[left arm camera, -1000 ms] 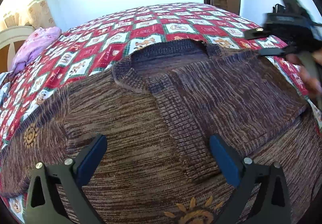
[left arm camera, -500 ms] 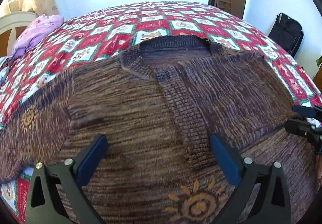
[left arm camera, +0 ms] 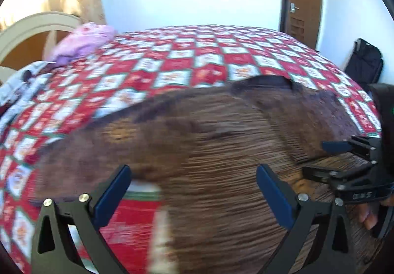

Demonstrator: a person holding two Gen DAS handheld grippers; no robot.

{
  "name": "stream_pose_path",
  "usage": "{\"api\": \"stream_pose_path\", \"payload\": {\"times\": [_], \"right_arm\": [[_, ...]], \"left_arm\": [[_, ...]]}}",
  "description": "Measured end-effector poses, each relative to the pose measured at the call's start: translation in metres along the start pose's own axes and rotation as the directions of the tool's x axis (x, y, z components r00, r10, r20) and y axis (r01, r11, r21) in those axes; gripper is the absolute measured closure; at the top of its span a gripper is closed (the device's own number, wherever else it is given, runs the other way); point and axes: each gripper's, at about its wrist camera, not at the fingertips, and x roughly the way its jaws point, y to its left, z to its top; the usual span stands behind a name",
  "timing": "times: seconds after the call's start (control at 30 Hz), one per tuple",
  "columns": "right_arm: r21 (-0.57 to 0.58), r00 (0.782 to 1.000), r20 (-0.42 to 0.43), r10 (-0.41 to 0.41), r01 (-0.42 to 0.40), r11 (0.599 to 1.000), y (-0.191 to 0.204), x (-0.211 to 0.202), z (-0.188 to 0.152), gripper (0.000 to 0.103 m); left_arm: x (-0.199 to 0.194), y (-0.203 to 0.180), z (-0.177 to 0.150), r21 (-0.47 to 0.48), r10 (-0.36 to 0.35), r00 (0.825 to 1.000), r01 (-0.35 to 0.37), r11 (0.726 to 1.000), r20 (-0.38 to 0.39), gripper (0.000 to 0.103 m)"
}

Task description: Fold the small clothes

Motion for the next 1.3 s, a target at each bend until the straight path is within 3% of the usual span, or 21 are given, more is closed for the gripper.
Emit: {"api": "stream_pose_path", "payload": {"times": [0.17, 0.23, 0.3, 0.37, 0.43, 0.57, 0.73, 0.93, 1.03, 1.1, 1.13, 1.23, 1.3], "right_arm": [[-0.026, 0.991, 0.100, -0.085, 0.088, 0.996, 0.007, -0.007, 0.014, 0.023], [-0.016, 0.996, 0.071, -0.055, 0.056, 0.998, 0.009, 0.003, 0.018, 0.023], [-0.016, 1.000, -0.020, -0.010, 0.010, 1.000, 0.016, 0.023, 0.014, 0.023], [-0.080, 0.998, 0.017, -0.062, 0.063, 0.995, 0.028, 0.021, 0.007, 0.023], [-0.088, 0.999, 0.035, -0.038, 0.041, 0.995, 0.034, 0.015, 0.004, 0.023], [-0.118, 0.997, 0.065, -0.028, 0.036, 0.992, 0.044, 0.003, -0.002, 0.023], [-0.167, 0.996, 0.081, -0.035, 0.048, 0.985, 0.056, -0.007, -0.014, 0.023], [-0.190, 0.995, 0.096, -0.035, 0.052, 0.980, 0.068, -0.011, -0.023, 0.023], [-0.202, 0.994, 0.109, -0.027, 0.049, 0.978, 0.073, -0.015, -0.026, 0.023], [-0.201, 0.993, 0.117, -0.023, 0.046, 0.979, 0.074, -0.018, -0.028, 0.023], [-0.200, 0.992, 0.122, -0.022, 0.046, 0.979, 0.075, -0.020, -0.028, 0.023], [-0.201, 0.990, 0.137, -0.020, 0.047, 0.979, 0.074, -0.025, -0.030, 0.023], [-0.196, 0.989, 0.145, -0.017, 0.045, 0.980, 0.073, -0.027, -0.031, 0.023]], "left_arm": [[-0.015, 0.060, -0.006, -0.041, 0.116, 0.993, -0.115, 0.992, 0.021, 0.000], [-0.018, 0.091, -0.012, -0.058, 0.196, 0.980, -0.194, 0.979, 0.022, 0.000], [-0.018, 0.120, -0.019, -0.083, 0.253, 0.967, -0.253, 0.964, -0.001, 0.000], [-0.018, 0.152, -0.027, -0.120, 0.307, 0.951, -0.308, 0.944, -0.023, 0.000], [-0.017, 0.188, -0.037, -0.172, 0.365, 0.929, -0.370, 0.913, -0.064, 0.000], [-0.016, 0.237, -0.055, -0.286, 0.377, 0.920, -0.391, 0.875, -0.104, 0.000], [-0.006, 0.259, -0.061, -0.382, 0.331, 0.936, -0.352, 0.854, -0.122, 0.002], [0.006, 0.234, -0.046, -0.358, 0.274, 0.957, -0.289, 0.888, -0.094, 0.010], [0.022, 0.220, -0.040, -0.332, 0.220, 0.968, -0.249, 0.910, -0.122, 0.023], [0.033, 0.217, -0.040, -0.339, 0.198, 0.969, -0.237, 0.911, -0.147, 0.040], [0.038, 0.217, -0.041, -0.343, 0.188, 0.969, -0.233, 0.910, -0.161, 0.043], [0.050, 0.224, -0.043, -0.386, 0.164, 0.962, -0.239, 0.891, -0.217, 0.045], [0.052, 0.222, -0.041, -0.371, 0.158, 0.959, -0.238, 0.898, -0.234, 0.046]]}}
